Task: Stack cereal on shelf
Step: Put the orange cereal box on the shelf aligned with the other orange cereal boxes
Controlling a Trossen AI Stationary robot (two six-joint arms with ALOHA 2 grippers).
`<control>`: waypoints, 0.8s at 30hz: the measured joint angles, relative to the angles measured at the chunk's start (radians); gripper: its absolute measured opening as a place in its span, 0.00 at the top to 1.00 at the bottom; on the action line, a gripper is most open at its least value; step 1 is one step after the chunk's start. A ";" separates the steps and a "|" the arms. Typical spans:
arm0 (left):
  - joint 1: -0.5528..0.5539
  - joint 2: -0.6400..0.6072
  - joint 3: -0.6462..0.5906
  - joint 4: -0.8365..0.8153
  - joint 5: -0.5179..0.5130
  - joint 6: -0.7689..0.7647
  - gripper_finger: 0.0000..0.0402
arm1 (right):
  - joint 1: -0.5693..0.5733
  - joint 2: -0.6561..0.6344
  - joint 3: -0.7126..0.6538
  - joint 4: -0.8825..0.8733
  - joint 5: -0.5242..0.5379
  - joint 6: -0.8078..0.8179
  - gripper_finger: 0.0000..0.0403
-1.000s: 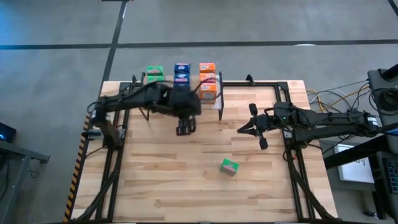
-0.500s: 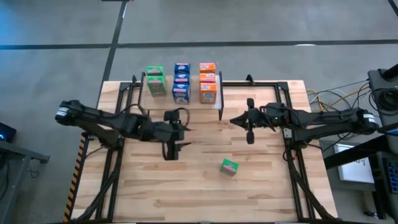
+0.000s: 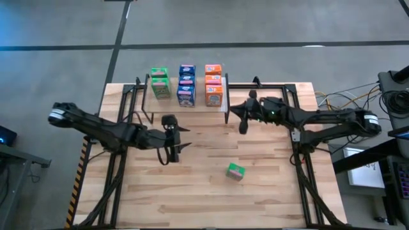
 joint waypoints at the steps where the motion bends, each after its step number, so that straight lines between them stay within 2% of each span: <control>1: 0.000 -0.011 -0.007 0.001 -0.009 0.001 0.45 | -0.015 0.014 0.013 -0.003 0.000 0.004 0.97; 11: 0.000 -0.079 -0.028 -0.012 -0.034 -0.020 0.45 | -0.104 0.148 0.098 -0.005 0.001 0.017 0.97; 24: 0.000 -0.063 -0.030 -0.016 -0.033 -0.032 0.45 | -0.109 0.153 0.106 -0.005 0.035 0.001 0.97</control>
